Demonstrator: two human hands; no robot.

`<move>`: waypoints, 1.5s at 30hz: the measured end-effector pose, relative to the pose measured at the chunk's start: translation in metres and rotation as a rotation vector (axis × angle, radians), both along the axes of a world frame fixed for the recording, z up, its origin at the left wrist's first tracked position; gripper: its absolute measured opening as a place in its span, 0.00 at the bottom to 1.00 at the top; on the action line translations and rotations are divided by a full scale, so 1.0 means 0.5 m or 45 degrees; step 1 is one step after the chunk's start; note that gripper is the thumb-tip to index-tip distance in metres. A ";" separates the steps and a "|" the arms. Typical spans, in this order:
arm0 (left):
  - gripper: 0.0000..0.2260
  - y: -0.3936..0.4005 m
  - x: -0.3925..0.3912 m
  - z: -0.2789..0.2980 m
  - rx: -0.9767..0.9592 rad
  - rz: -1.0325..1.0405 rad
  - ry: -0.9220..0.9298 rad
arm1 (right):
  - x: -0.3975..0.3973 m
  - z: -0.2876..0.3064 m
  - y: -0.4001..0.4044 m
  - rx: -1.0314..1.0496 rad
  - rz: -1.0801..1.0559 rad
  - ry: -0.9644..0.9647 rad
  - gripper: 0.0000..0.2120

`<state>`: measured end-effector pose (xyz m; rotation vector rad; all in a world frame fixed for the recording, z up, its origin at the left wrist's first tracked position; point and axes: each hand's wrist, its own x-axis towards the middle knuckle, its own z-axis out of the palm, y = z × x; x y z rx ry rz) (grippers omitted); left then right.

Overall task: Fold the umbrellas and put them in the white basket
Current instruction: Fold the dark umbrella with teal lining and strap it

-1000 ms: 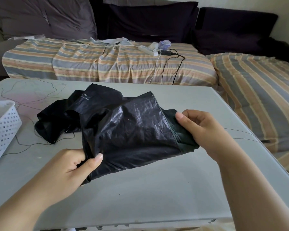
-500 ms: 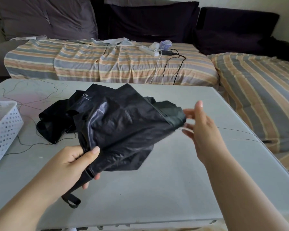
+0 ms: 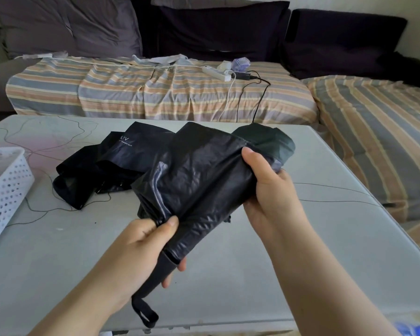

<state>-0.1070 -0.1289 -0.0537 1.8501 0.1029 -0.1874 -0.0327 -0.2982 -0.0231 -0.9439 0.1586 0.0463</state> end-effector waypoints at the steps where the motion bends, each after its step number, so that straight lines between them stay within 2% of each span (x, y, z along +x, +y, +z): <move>1: 0.26 -0.007 -0.001 -0.001 -0.013 -0.001 -0.005 | 0.000 0.003 0.000 0.027 -0.033 0.056 0.05; 5: 0.24 -0.037 -0.014 -0.007 -0.040 -0.019 0.011 | 0.007 0.012 -0.008 0.053 -0.170 0.265 0.15; 8: 0.20 -0.059 -0.015 -0.015 -0.206 -0.018 0.107 | 0.015 0.008 -0.020 -0.004 -0.222 0.276 0.10; 12: 0.31 -0.062 -0.001 -0.027 -0.490 -0.116 0.487 | 0.012 0.002 -0.022 -0.036 -0.167 0.232 0.12; 14: 0.32 -0.059 0.000 -0.031 -0.530 -0.151 0.540 | 0.011 0.000 -0.020 -0.026 -0.114 0.191 0.13; 20: 0.25 -0.073 -0.005 -0.026 -0.576 -0.110 0.436 | 0.015 0.002 -0.031 0.084 -0.055 0.041 0.13; 24: 0.28 -0.082 -0.010 -0.022 -0.432 0.007 0.319 | 0.009 0.011 -0.038 -0.067 0.012 0.021 0.07; 27: 0.26 -0.084 -0.016 -0.022 -0.285 0.177 0.121 | 0.007 0.007 -0.040 -0.185 -0.039 0.023 0.07; 30: 0.25 -0.090 -0.028 -0.028 -0.198 0.183 0.005 | 0.009 -0.002 -0.034 -0.201 -0.155 0.070 0.10; 32: 0.24 -0.092 -0.023 -0.027 -0.263 0.120 0.077 | 0.012 0.002 -0.032 -0.113 -0.236 0.077 0.12; 35: 0.20 -0.080 -0.009 -0.023 -0.548 -0.045 0.236 | 0.015 0.010 -0.037 -0.039 -0.241 0.009 0.10; 37: 0.21 -0.071 -0.005 -0.023 -0.714 -0.192 0.381 | 0.016 0.006 -0.044 -0.005 -0.186 0.023 0.10; 40: 0.22 -0.066 0.017 -0.035 -0.819 -0.118 0.594 | 0.020 0.003 -0.047 -0.028 -0.180 0.040 0.08; 42: 0.21 -0.072 0.036 -0.040 -0.692 0.172 0.561 | 0.023 0.004 -0.049 -0.063 -0.239 -0.027 0.07; 44: 0.17 -0.069 0.033 -0.035 -0.263 0.446 0.259 | 0.023 0.006 -0.048 -0.071 -0.261 -0.094 0.09; 45: 0.21 -0.066 0.024 -0.025 -0.080 0.548 0.039 | 0.021 0.005 -0.047 -0.075 -0.249 -0.116 0.09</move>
